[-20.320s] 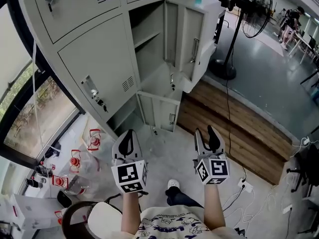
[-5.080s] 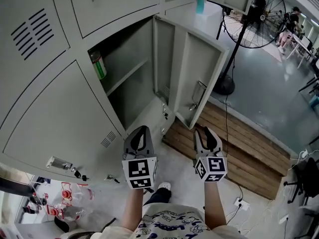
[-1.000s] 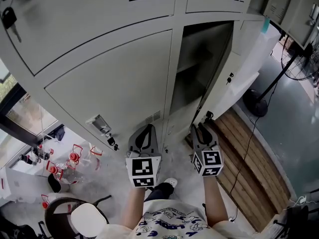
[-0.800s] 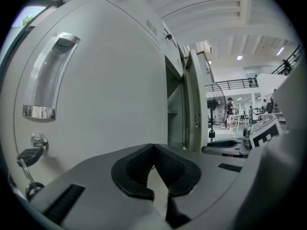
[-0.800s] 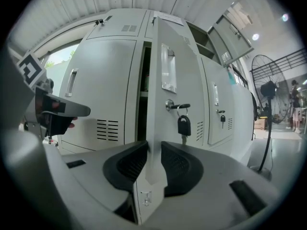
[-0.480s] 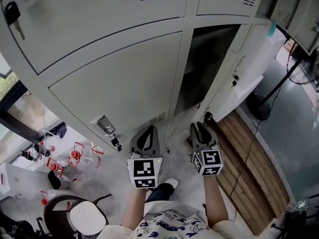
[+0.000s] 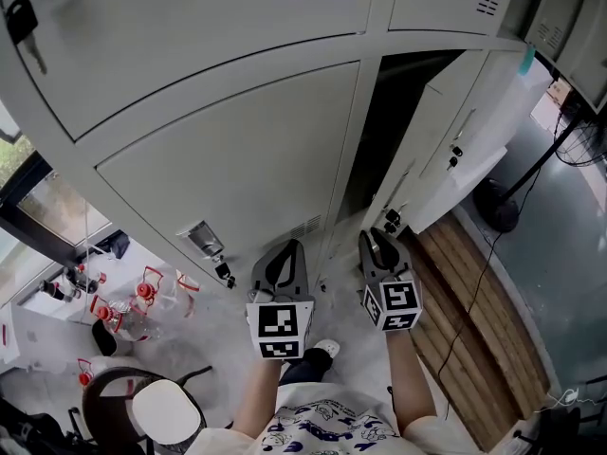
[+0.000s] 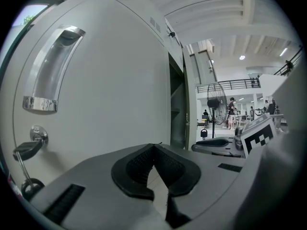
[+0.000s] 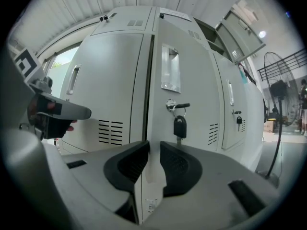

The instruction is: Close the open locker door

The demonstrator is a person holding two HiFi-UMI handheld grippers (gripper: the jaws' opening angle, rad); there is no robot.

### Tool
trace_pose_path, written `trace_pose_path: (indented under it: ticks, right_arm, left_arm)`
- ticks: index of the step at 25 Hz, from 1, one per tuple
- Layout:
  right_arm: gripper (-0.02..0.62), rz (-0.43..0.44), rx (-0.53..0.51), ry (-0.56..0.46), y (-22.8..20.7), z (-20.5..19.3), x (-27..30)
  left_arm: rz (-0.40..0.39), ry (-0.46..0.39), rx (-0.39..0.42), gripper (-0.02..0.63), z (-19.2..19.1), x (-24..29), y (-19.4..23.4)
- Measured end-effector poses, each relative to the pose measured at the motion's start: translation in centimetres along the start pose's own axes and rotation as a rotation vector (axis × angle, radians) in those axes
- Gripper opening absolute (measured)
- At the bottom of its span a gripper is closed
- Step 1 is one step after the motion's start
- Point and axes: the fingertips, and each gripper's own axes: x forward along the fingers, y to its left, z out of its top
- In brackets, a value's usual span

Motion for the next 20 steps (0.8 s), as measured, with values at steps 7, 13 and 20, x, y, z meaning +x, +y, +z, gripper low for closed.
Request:
trace_pose_path:
  ticks: [7,13,20]
  right_arm:
    - [0.071,0.015,-0.009,0.0,0.6,0.2,1.4]
    - [0.069,0.029,-0.016,0.001,1.1,0.4,2.6]
    - [0.067,0.046,-0.016,-0.001,1.5,0.7,4.0]
  left_arm:
    - [0.002,0.002,-0.008,0.003,-0.1,0.3,0.1]
    - [0.003,0.002,-0.011,0.003,-0.1,0.7,0.4]
    - [0.005,0.002,-0.012,0.003,-0.2,1.1,0.7]
